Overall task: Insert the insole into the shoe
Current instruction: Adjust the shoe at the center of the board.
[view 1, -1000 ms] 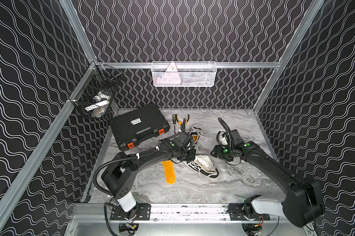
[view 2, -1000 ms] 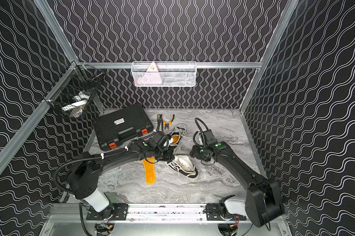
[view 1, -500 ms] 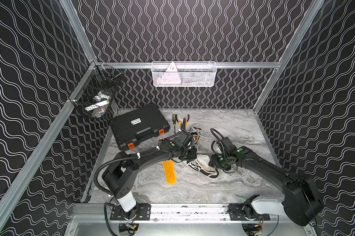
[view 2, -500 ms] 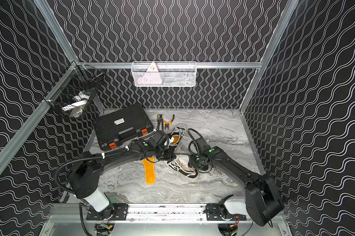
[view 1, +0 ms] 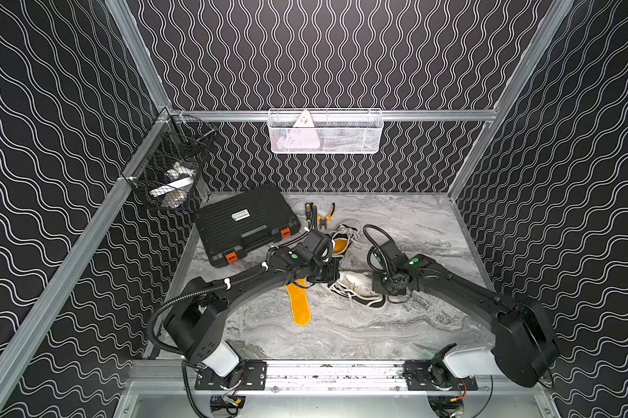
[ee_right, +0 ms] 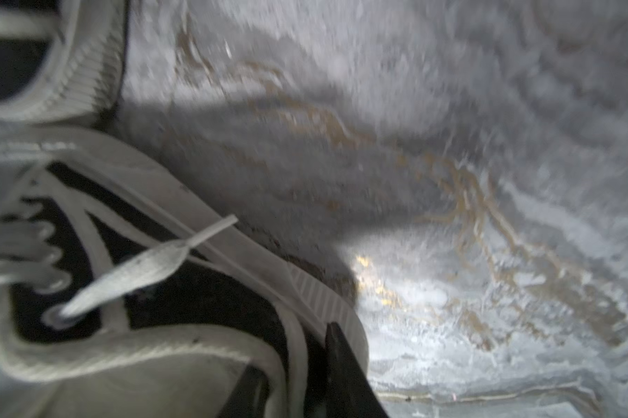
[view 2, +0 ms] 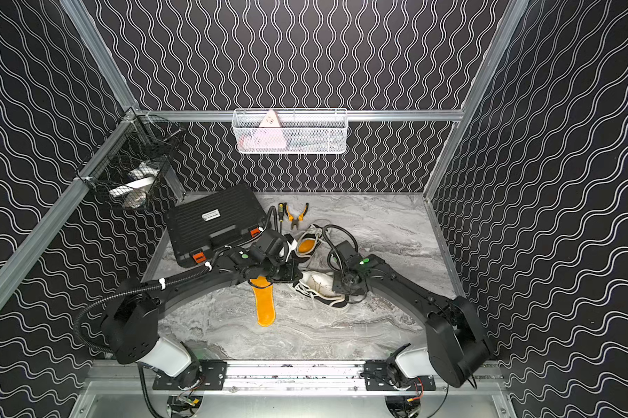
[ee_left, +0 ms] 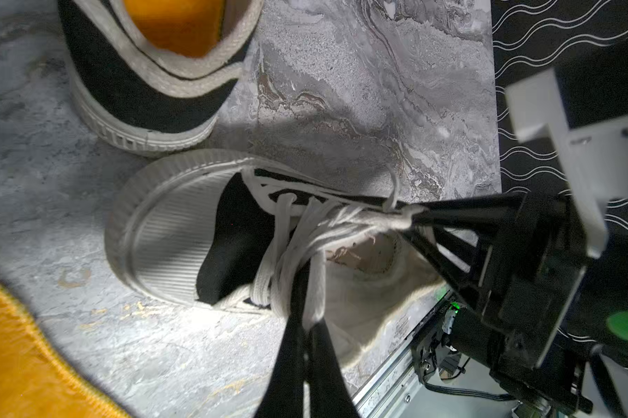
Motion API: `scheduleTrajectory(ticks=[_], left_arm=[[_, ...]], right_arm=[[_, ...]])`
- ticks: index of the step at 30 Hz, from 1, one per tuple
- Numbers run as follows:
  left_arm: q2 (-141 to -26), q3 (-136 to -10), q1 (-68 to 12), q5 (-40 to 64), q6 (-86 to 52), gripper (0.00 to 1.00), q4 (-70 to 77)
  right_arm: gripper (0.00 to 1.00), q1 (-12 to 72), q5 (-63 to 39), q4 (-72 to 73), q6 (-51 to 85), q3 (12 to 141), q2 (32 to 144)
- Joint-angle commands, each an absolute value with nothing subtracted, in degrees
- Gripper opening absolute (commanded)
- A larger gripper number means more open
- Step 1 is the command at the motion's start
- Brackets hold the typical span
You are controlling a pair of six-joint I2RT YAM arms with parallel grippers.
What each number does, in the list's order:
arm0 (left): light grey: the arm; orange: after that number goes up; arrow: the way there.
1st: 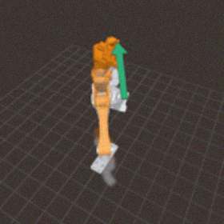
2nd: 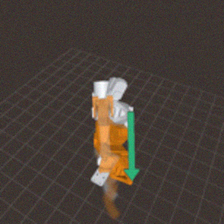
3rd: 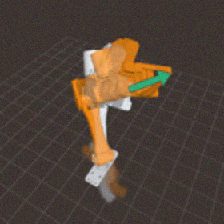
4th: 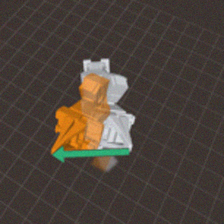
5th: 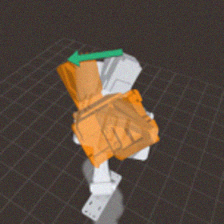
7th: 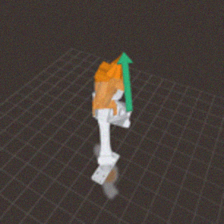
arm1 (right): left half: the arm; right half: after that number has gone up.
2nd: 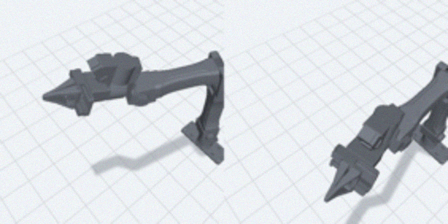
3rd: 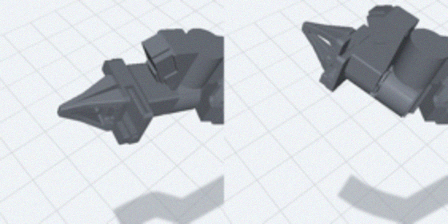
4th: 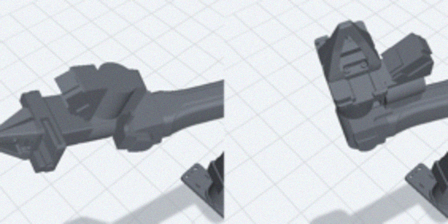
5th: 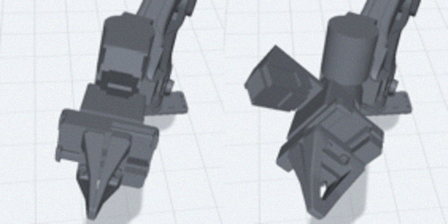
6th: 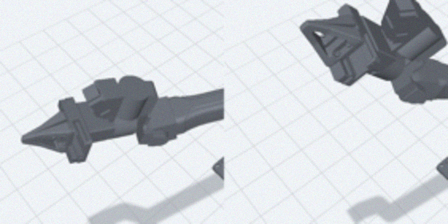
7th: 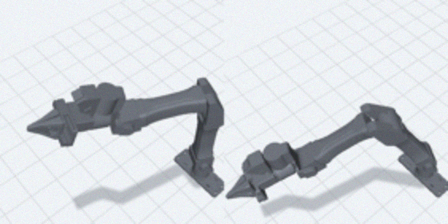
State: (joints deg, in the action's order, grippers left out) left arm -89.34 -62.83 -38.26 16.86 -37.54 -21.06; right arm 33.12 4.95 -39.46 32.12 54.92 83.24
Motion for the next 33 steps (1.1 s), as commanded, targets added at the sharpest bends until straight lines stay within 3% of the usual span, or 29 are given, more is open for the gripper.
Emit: scheduleTrajectory(ticks=[1,9,16,17,23,26,31,33], left_arm=[[-87.95,-61.98,-38.14,18.45,-37.71,0.0,-21.67],[-89.12,-59.68,-39.5,19.63,-39.54,0.0,-19.07],[-92.69,-61.33,-37.93,16.23,-35.23,0.0,-21.32],[-92.8,-61.39,-37.73,15.92,-34.62,0.0,-21.59],[-93.6,-61.65,-37.27,12.21,-31.61,0.0,-23.99],[-94.47,-61.79,-37.31,9.9,-30.16,0.0,-24.49],[-95.42,-63.72,-38.63,8.15,-28.61,0.0,-25.44],[-95.86,-65.28,-39.72,6.72,-28.02,0.08,-26.99]], right_arm=[[0.28,32.45,8.17,-42.08,26.15,59.08,88.4],[0.38,31.46,8.43,-40.26,21.58,62.17,93.75],[0.48,31.46,8.44,-42.25,23.29,59.85,89.56],[0.47,31.38,8.74,-42.51,23.29,59.46,89.02],[0.24,29.91,8.53,-41.82,22.6,58.05,88.07],[0.18,29.53,7.95,-40.71,22.24,57.94,88.14],[0.22,29.88,2.63,-39.84,21.8,59.87,88.04],[0.27,30.02,0.67,-39.6,21.47,60.53,88.07]])
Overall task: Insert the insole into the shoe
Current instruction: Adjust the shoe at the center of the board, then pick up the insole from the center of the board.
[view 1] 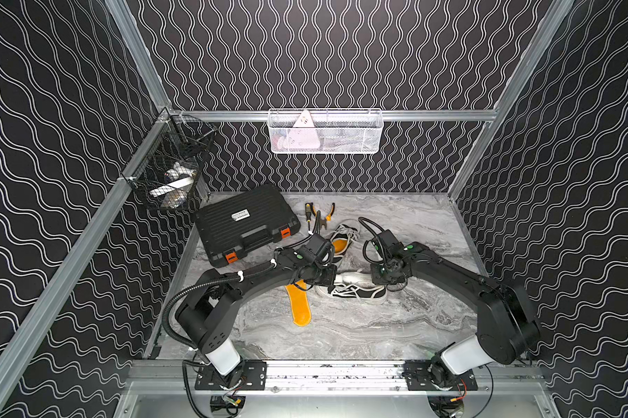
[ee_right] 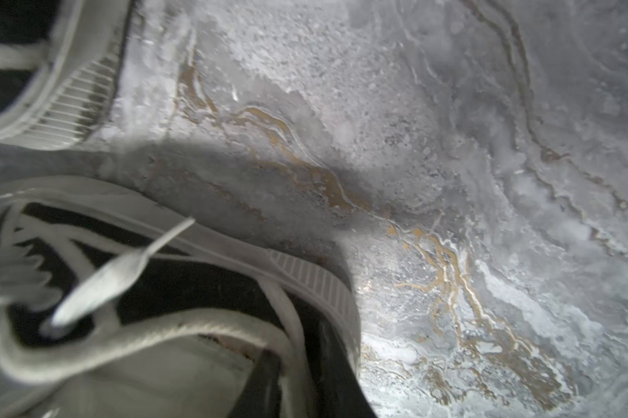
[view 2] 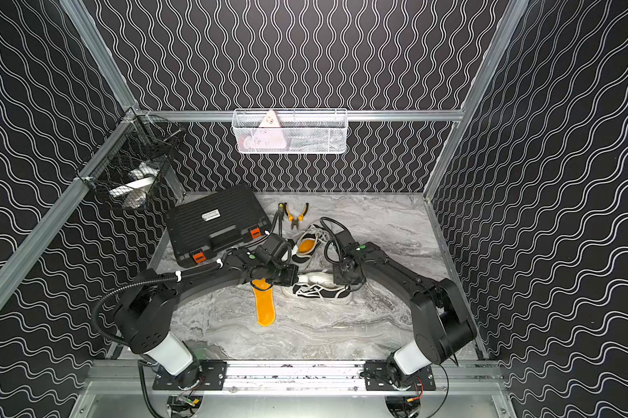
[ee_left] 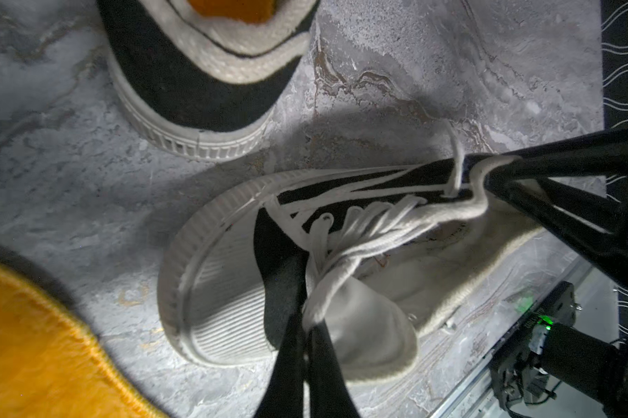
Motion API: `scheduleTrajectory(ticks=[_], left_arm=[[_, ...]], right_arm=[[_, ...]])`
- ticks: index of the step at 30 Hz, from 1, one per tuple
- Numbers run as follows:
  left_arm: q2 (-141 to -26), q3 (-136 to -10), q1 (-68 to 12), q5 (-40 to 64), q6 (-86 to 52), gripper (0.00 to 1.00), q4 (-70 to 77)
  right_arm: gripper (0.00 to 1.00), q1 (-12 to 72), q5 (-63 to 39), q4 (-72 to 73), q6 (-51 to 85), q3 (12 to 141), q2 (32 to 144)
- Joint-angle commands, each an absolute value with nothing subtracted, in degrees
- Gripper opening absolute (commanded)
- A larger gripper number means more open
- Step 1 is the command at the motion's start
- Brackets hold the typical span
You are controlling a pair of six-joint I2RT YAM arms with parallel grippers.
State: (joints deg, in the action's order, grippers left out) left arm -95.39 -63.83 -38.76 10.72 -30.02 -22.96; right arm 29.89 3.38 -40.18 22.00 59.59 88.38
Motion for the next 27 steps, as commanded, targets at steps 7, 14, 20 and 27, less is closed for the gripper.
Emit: scheduleTrajectory(ticks=[7,14,20,27], left_arm=[[-93.24,-67.47,-40.26,5.03,-27.93,0.38,-29.89],[-88.7,-68.97,-38.27,9.45,-31.06,0.54,-31.36],[-85.64,-64.81,-32.76,2.15,-34.08,0.58,-33.92],[-84.55,-53.81,-23.25,-0.08,-36.67,0.61,-29.8]], right_arm=[[0.47,29.98,-0.7,-43.85,20.31,62.87,84.91],[0.52,29.89,-1.13,-44.5,19.87,61.97,80.37],[0.52,29.84,-1.46,-45.29,20.21,63.03,79.58],[0.52,29.9,-4.18,-42.23,21.26,61.61,79.29]])
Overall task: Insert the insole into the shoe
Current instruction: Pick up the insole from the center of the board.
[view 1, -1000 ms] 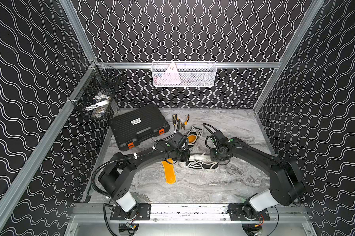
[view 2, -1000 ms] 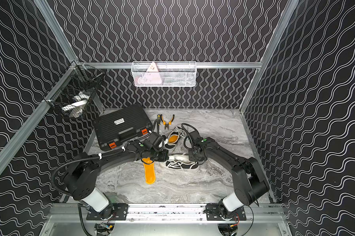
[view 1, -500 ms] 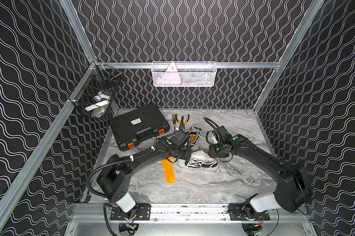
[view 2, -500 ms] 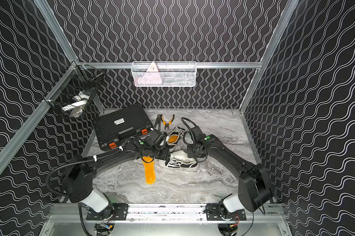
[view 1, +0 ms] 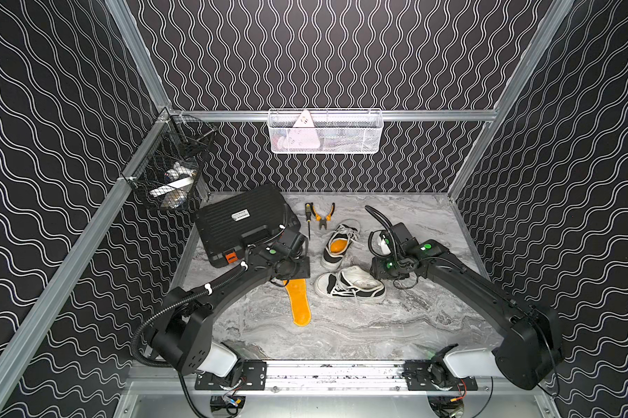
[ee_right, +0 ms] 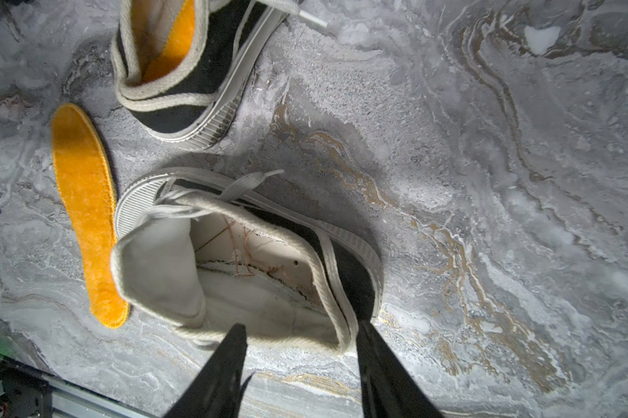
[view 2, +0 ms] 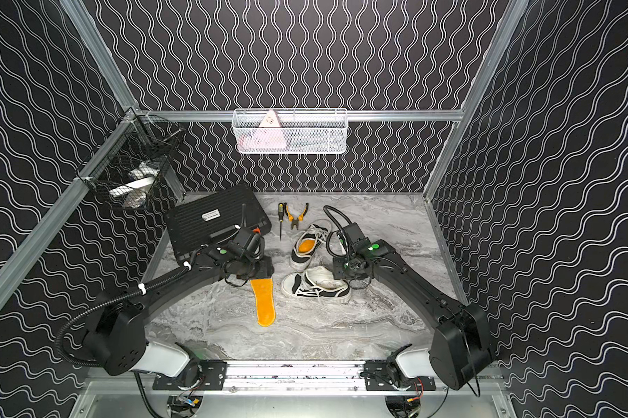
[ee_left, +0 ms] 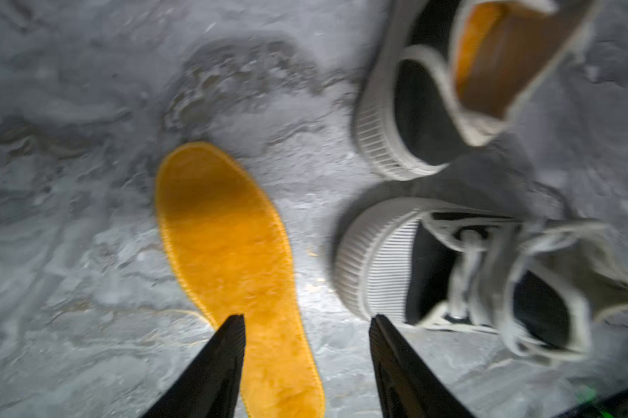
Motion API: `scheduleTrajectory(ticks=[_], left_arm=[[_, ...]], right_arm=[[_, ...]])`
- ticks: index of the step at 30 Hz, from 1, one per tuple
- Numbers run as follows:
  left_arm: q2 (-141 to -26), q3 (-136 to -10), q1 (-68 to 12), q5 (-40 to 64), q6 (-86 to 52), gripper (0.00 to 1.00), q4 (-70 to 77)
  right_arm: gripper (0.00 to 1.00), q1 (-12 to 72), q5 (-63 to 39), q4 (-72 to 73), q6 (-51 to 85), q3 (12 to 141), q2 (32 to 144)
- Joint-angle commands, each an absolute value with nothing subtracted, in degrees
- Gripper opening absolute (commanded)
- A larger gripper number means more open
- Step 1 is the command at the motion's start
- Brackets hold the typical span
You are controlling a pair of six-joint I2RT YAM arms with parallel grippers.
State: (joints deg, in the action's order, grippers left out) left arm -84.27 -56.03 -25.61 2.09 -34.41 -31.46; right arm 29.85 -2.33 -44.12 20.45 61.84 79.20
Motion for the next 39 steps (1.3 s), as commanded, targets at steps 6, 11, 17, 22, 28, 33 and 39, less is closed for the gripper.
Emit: scheduleTrajectory(ticks=[6,11,17,22,28,33,39], left_arm=[[-89.29,-52.25,-20.02,-0.88,-37.17,0.61,-27.59],[-93.6,-51.77,-20.04,-0.23,-38.71,0.59,-23.81],[-96.98,-50.72,-20.17,-2.84,-40.5,0.44,-23.4],[-95.93,-47.78,-20.39,-3.27,-42.48,0.1,-20.53],[-88.59,-49.48,-20.36,-2.97,-42.74,0.0,-20.91],[-82.18,-52.61,-20.55,-2.58,-41.73,0.0,-24.52],[-77.78,-56.38,-21.18,0.94,-41.97,0.0,-26.76]], right_arm=[[0.53,30.34,-5.5,-41.4,21.18,62.39,80.68],[0.52,30.5,-6.04,-40.87,21.19,62.74,81.1],[0.52,31.11,-6.34,-40.61,21.28,62.75,81.13],[0.52,31.46,-6.52,-41.16,21.2,63.8,80.45],[0.51,32.07,-8.0,-41.07,21.01,64.52,78.88],[0.51,32.56,-11.77,-38.57,21.48,66.06,79.6],[0.55,34.33,-22.23,-19.49,29.59,60.41,80.61]])
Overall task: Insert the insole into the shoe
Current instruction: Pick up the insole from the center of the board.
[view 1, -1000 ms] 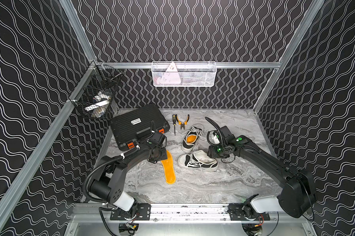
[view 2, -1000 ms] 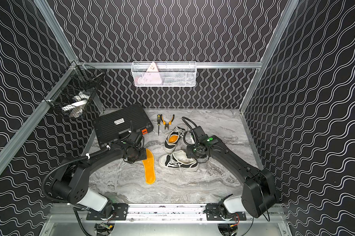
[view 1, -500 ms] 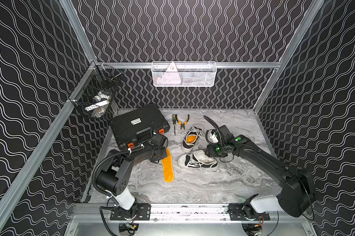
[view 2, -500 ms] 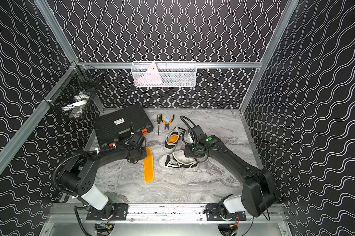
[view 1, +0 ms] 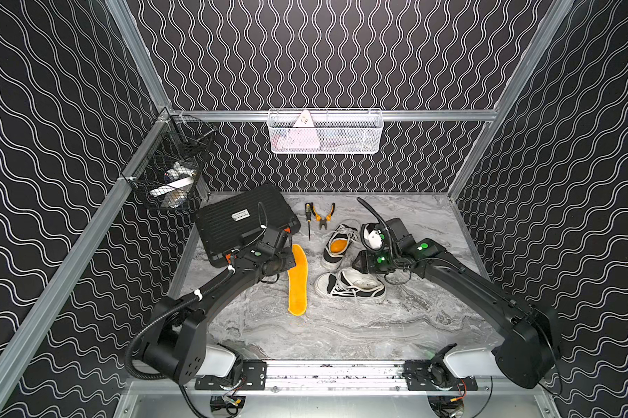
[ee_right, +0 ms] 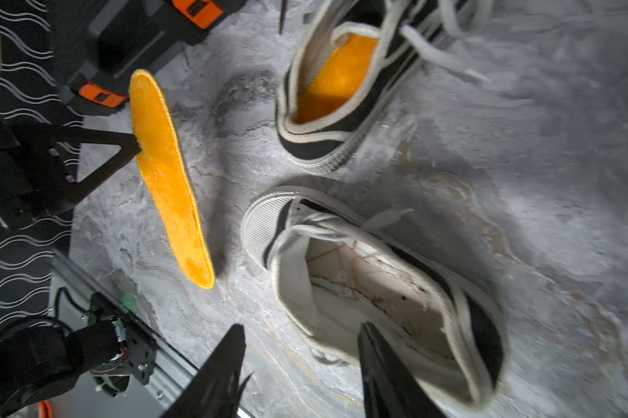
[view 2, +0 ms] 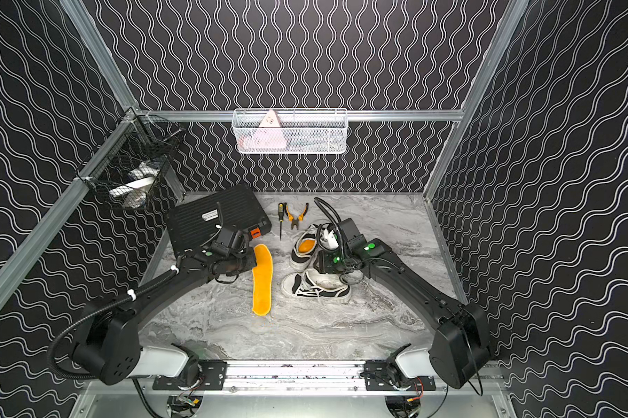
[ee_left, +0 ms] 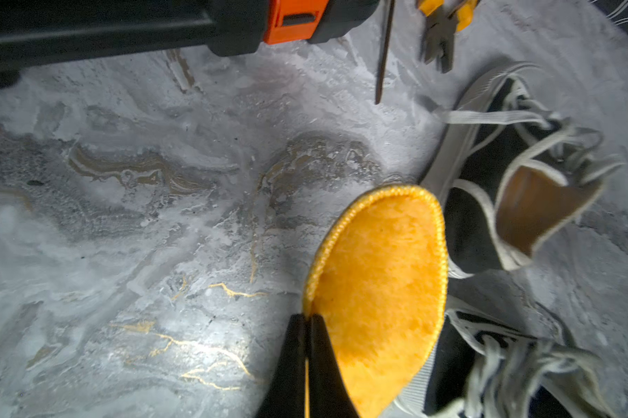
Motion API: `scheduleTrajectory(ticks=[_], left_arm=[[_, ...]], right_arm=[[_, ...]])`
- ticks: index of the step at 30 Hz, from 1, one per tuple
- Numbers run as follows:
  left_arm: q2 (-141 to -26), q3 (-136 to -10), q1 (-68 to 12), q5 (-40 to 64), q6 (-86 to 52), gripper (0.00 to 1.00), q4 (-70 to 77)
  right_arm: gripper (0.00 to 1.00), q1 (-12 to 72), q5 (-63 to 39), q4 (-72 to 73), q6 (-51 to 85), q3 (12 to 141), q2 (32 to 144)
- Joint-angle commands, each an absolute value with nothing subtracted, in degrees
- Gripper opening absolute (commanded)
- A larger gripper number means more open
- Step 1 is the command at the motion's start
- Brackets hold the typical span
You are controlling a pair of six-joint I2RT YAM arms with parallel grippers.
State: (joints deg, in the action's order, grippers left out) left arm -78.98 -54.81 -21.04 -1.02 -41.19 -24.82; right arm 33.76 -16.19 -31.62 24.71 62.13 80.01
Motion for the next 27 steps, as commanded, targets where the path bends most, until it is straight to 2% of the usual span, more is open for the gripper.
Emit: scheduleTrajectory(ticks=[1,12,15,17,20,24,25,27], left_arm=[[-77.52,-57.19,-21.28,1.81,-42.17,0.0,-26.96],[-76.67,-61.16,-24.08,5.22,-44.37,0.0,-27.11],[-76.78,-60.78,-24.16,6.58,-45.0,0.0,-25.74],[-76.65,-60.63,-24.21,6.89,-45.0,0.0,-25.49],[-76.61,-60.27,-24.25,6.87,-44.51,0.0,-25.17],[-77.58,-61.56,-24.26,8.96,-40.38,0.0,-25.95],[-77.69,-61.92,-24.23,9.52,-38.67,0.03,-26.45],[-79.0,-63.96,-24.07,11.65,-32.59,0.24,-28.56]], right_arm=[[0.55,34.84,-22.49,-15.73,30.96,59.8,81.34],[0.55,38.8,-26.0,-0.93,35.91,63.55,93.04],[0.45,39.28,-26.6,-1.06,35.9,64.56,95.63],[0.31,39.38,-27.01,-0.11,36.49,64.52,96.32],[0.16,39.38,-27.72,1.2,36.54,64.52,95.98],[0.05,39.2,-28.68,-2.21,32.37,64.52,94.39],[0.04,38.96,-28.44,-3.15,30.71,64.52,93.51],[0.03,38.27,-30.04,-5.09,26.81,64.56,91.75]])
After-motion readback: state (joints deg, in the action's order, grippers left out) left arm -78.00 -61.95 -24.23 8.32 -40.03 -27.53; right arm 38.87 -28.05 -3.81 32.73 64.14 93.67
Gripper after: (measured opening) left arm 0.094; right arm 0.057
